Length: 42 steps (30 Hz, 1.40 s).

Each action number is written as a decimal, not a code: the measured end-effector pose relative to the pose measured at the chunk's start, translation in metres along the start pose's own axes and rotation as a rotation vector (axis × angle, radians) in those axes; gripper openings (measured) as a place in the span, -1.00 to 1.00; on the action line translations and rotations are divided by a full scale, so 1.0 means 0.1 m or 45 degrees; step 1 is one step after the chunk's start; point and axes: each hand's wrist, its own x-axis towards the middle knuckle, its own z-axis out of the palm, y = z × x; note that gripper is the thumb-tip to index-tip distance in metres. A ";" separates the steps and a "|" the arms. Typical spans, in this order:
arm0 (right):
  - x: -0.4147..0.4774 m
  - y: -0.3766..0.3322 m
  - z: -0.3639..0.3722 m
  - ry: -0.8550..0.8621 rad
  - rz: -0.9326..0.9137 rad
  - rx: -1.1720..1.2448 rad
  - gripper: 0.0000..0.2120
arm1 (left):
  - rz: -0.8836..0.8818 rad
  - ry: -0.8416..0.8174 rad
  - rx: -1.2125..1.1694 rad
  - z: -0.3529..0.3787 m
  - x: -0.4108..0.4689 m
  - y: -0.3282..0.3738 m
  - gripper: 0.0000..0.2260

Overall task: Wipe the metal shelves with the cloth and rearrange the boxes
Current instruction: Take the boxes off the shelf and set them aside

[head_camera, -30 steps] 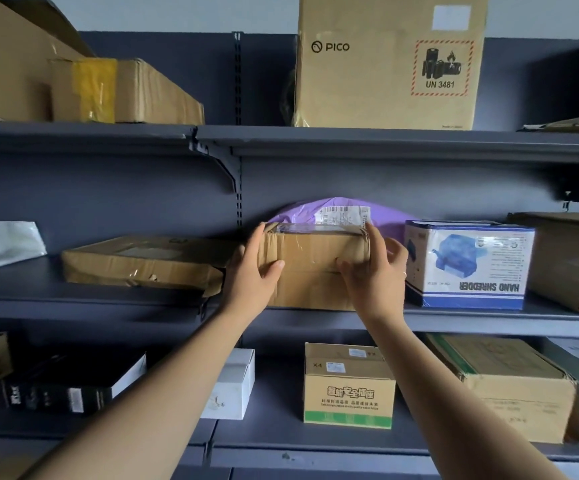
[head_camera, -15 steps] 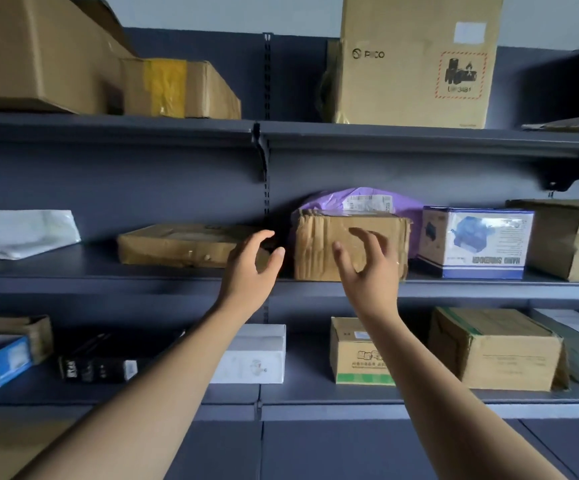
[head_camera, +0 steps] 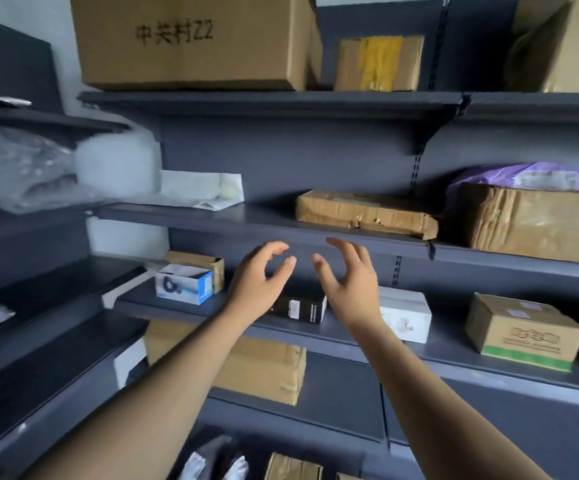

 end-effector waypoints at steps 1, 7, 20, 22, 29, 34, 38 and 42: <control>-0.05 -0.04 0.09 -0.021 0.007 0.013 -0.54 | -0.022 -0.007 0.002 -0.09 -0.05 -0.08 -0.77; -0.23 -0.23 0.68 -0.124 0.057 0.017 -0.58 | -0.124 -0.047 -0.030 -0.52 -0.27 -0.61 -0.78; -0.71 0.55 2.36 -0.306 0.348 0.032 -0.52 | -0.352 -0.212 0.160 -0.65 -0.41 -2.41 -0.78; -0.79 0.67 2.63 -0.332 0.403 0.025 -0.50 | -0.402 -0.259 0.173 -0.63 -0.39 -2.67 -0.76; -1.01 0.86 3.26 -0.430 0.583 -0.070 -0.63 | -0.486 -0.381 0.117 -0.65 -0.41 -3.34 -0.82; -1.22 0.68 3.39 -0.469 0.644 -0.141 -0.61 | -0.501 -0.447 0.113 -0.90 -0.59 -3.49 -0.63; -1.46 0.50 3.35 -0.430 0.659 -0.210 -0.59 | -0.480 -0.520 0.156 -1.10 -0.69 -3.54 -0.52; -1.75 0.43 3.38 -0.541 0.709 -0.313 -0.52 | -0.513 -0.664 0.197 -1.14 -0.99 -3.53 -0.57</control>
